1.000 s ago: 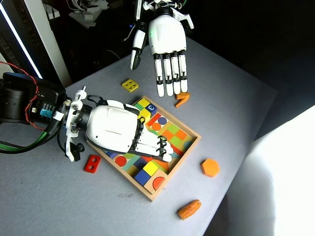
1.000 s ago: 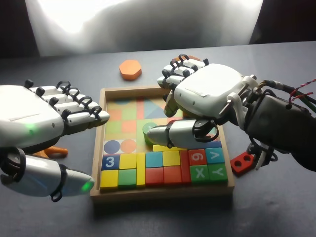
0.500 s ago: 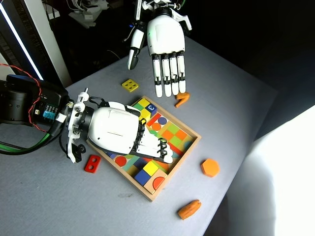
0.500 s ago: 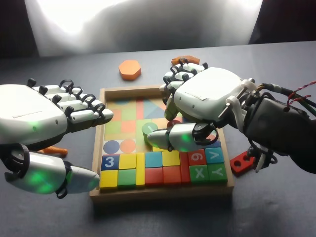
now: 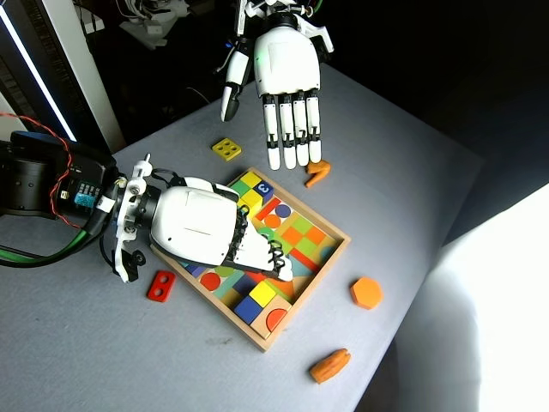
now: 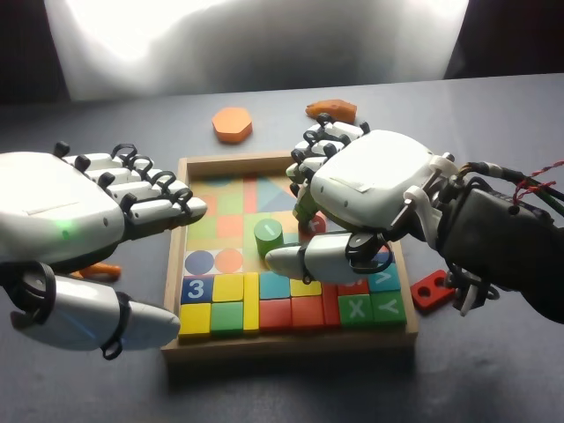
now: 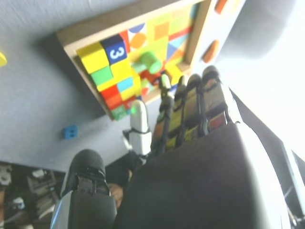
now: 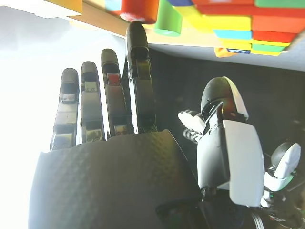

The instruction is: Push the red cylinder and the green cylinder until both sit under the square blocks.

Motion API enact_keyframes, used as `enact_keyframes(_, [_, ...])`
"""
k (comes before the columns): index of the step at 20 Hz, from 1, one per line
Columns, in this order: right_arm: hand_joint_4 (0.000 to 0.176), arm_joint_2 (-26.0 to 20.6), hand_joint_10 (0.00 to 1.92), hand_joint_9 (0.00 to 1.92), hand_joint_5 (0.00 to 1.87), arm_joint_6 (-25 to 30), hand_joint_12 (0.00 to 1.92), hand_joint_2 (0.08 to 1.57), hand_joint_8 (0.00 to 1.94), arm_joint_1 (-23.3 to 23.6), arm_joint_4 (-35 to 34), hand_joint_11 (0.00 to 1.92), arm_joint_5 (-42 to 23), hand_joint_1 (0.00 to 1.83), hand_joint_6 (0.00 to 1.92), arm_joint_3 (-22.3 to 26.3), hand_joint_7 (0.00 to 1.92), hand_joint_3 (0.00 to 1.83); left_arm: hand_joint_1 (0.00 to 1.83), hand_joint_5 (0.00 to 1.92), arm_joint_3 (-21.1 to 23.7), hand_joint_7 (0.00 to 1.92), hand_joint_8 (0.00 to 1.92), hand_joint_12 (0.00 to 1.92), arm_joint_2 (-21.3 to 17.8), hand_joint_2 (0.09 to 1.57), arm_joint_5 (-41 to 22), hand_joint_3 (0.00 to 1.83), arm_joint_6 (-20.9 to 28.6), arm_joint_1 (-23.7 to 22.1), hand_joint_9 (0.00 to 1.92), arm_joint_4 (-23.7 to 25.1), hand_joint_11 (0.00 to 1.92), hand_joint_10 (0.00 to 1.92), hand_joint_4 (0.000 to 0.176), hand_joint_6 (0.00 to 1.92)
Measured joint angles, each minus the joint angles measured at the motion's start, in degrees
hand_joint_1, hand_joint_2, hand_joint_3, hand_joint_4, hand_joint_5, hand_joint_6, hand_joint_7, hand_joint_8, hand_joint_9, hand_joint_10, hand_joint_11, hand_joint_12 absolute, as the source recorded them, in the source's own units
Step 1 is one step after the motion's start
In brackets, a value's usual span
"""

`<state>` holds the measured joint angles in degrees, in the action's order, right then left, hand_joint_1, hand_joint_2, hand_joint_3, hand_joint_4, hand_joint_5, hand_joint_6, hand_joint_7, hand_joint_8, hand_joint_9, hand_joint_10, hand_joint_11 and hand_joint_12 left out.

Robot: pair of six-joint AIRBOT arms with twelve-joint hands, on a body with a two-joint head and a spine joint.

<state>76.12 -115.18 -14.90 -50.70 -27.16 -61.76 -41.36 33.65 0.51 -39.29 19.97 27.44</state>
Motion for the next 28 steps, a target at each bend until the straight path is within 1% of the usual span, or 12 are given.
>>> enact_keyframes(2, [0.000, -0.55, 0.00, 0.18, 0.86, -0.09, 0.26, 1.13, 0.00, -0.42, 0.46, 0.00, -0.33, 0.00, 0.00, 0.61, 0.37, 0.00, 0.00, 0.00, -0.28, 0.00, 0.00, 0.00, 0.00, 1.17, 0.09, 0.00, 0.00, 0.00, 0.00, 0.00, 0.00, 0.00, 0.000, 0.00])
enact_keyframes(3, [0.000, -1.01, 0.00, 0.18, 0.87, -0.28, 0.28, 1.13, 0.00, -0.57, 0.48, 0.00, -0.35, 0.00, 0.01, 1.03, 0.37, 0.00, 0.00, 0.00, -0.28, 0.00, 0.00, 0.00, -0.02, 1.18, 0.33, 0.01, 0.00, 0.02, 0.00, 0.00, 0.00, 0.00, 0.000, 0.00])
enact_keyframes(5, [0.000, -2.27, 0.00, 0.16, 0.87, -0.44, 0.22, 1.13, 0.00, -0.81, 0.42, 0.00, -0.15, 0.00, 0.00, 1.97, 0.35, 0.00, 0.00, 0.00, -0.28, 0.00, 0.00, 0.00, -0.02, 1.18, 0.52, 0.01, -0.09, 0.02, 0.00, 0.00, 0.00, 0.00, 0.000, 0.00])
enact_keyframes(8, [0.000, -4.74, 0.01, 0.19, 0.87, -0.55, 0.30, 1.14, 0.00, -1.46, 0.28, 0.00, 0.20, 0.00, 0.00, 3.80, 0.35, 0.00, 0.00, 0.00, -0.24, 0.00, 0.00, 0.00, -0.31, 1.19, 0.68, 0.01, -0.09, -0.11, 0.00, 0.00, 0.01, 0.00, 0.000, 0.00])
enact_keyframes(9, [0.000, -5.92, 0.00, 0.19, 0.85, -0.59, 0.35, 1.15, 0.00, -1.64, 0.28, 0.00, 0.42, 0.00, 0.00, 4.44, 0.35, 0.00, 0.00, 0.00, -0.24, 0.00, 0.00, 0.00, -0.35, 1.17, 0.76, 0.00, -0.09, -0.33, 0.00, -0.02, 0.00, 0.00, 0.000, 0.00])
enact_keyframes(14, [0.000, -8.70, 0.01, 0.22, 0.85, -0.90, 0.41, 1.14, 0.00, -2.21, 0.13, 0.00, 0.87, 0.00, 0.00, 6.49, 0.37, 0.00, 0.00, 0.00, -0.66, 0.00, 0.00, 0.00, -0.35, 1.18, 0.35, 0.00, -0.09, -0.33, 0.00, 0.00, 0.01, 0.00, 0.000, 0.00])
enact_keyframes(16, [0.000, -9.64, 0.00, 0.18, 0.86, -1.36, 0.32, 1.14, 0.00, -2.64, 0.26, 0.00, 0.81, 0.00, 0.00, 7.39, 0.35, 0.00, 0.00, 0.00, -0.66, 0.00, 0.00, 0.00, -0.35, 1.18, 0.26, 0.00, -0.07, -0.33, 0.00, -0.02, 0.00, 0.00, 0.000, 0.00])
enact_keyframes(17, [0.000, -9.92, 0.00, 0.17, 0.86, -1.57, 0.31, 1.14, 0.00, -2.95, 0.42, 0.00, 0.81, 0.00, 0.00, 7.52, 0.35, 0.00, 0.00, 0.00, -0.66, 0.00, 0.00, 0.00, -0.35, 1.18, 0.28, 0.00, 0.13, -0.33, 0.00, -0.02, 0.00, 0.00, 0.000, 0.00])
enact_keyframes(20, [0.000, -11.41, 0.00, 0.17, 0.86, -2.14, 0.32, 1.13, 0.00, -3.28, 0.20, 0.00, 0.52, 0.00, 0.00, 8.94, 0.35, 0.00, 0.00, 0.00, -1.25, 0.00, 0.00, 0.00, -0.35, 1.18, 0.31, 0.00, 0.81, -0.35, 0.00, 0.00, 0.00, 0.00, 0.000, 0.00])
enact_keyframes(21, [0.000, -11.74, 0.00, 0.18, 0.86, -2.16, 0.36, 1.13, 0.00, -3.45, 0.31, 0.00, 0.57, 0.00, 0.00, 9.25, 0.37, 0.00, 0.00, 0.00, -1.25, 0.00, 0.00, 0.00, -0.35, 1.17, 0.31, 0.00, 1.05, -0.35, 0.00, 0.00, 0.00, 0.00, 0.000, 0.00])
enact_keyframes(26, [0.000, -12.96, 0.00, 0.18, 0.86, -2.29, 0.32, 1.13, 0.00, -3.58, 0.09, 0.00, 0.92, 0.00, 0.00, 10.21, 0.34, 0.00, 0.00, 0.00, -1.14, 0.00, 0.00, 0.00, -0.35, 1.19, -0.13, 0.01, 1.62, -0.35, 0.00, 0.00, 0.00, 0.00, 0.000, 0.00])
enact_keyframes(28, [0.000, -13.25, 0.00, 0.19, 0.87, -2.27, 0.35, 1.14, 0.00, -3.63, 0.11, 0.00, 1.16, 0.00, 0.00, 10.34, 0.35, 0.00, 0.00, 0.00, -1.62, 0.00, 0.00, 0.00, -0.35, 1.18, -0.44, 0.00, 1.57, -0.35, 0.00, 0.00, 0.00, 0.00, 0.000, 0.00])
